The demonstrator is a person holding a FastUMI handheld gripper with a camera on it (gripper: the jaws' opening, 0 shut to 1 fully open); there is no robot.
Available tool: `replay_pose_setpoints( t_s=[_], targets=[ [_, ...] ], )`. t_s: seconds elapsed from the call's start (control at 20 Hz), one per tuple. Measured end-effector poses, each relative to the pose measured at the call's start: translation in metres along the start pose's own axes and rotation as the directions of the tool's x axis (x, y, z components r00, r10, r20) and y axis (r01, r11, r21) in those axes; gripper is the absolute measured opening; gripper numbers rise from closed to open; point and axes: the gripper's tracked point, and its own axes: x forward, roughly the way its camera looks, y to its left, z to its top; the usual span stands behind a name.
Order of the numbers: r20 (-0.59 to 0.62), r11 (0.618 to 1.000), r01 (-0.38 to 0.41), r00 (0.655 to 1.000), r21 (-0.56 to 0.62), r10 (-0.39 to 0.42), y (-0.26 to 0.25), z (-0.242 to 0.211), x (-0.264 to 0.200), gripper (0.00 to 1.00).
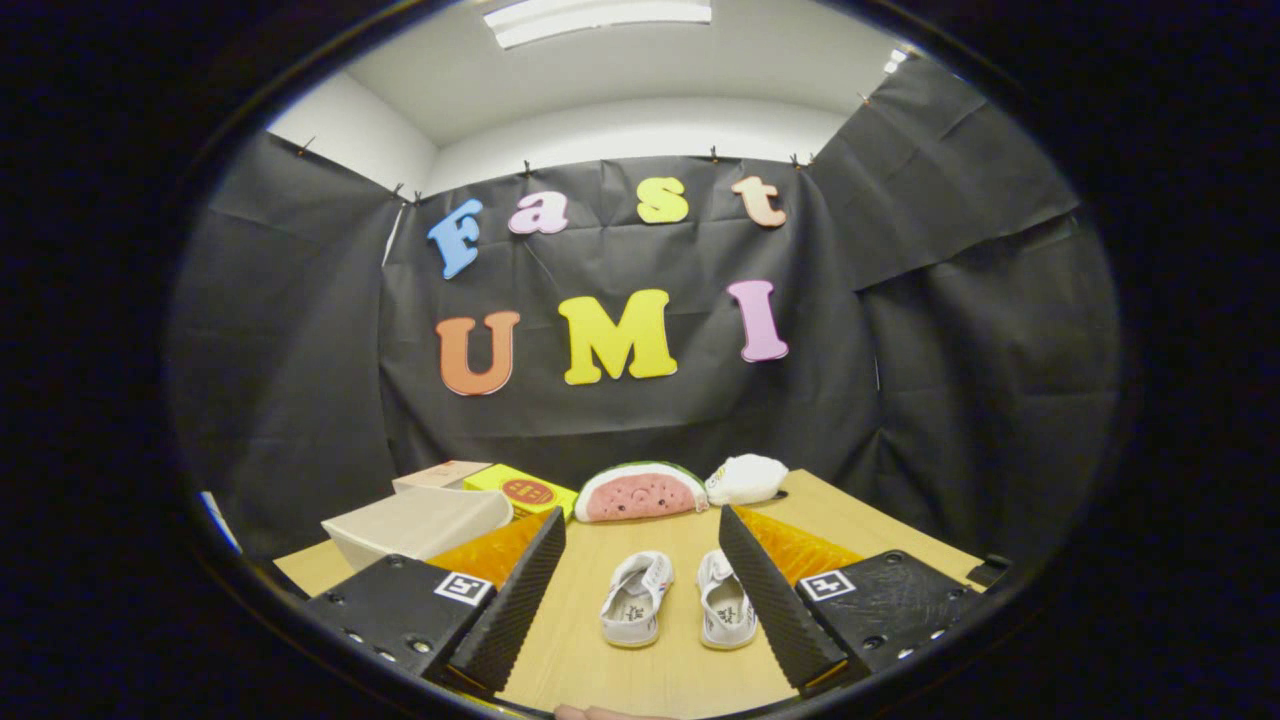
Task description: Open the storage box then place both shoes into the box .Put the left shoe in first, then the right shoe, with the right side of both shoes facing outward in a uniform manner.
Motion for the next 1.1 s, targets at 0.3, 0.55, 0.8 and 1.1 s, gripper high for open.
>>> replay_pose_setpoints(
  t_s=[0.3, 0.55, 0.8, 1.1],
  targets=[
    [-0.115, 0.985, -0.116, 0.985, 0.127, 0.131, 0.026, -0.02, 0.063, 0.95],
    [-0.248, 0.925, -0.264, 0.91, 0.274, 0.333, 0.074, -0.059, 0.12, 0.95],
    [-0.345, 0.808, -0.37, 0.764, 0.46, 0.546, 0.128, -0.09, 0.165, 0.95],
    [-0.402, 0.689, -0.389, 0.598, 0.611, 0.694, 0.173, -0.107, 0.197, 0.95]
  ],
)
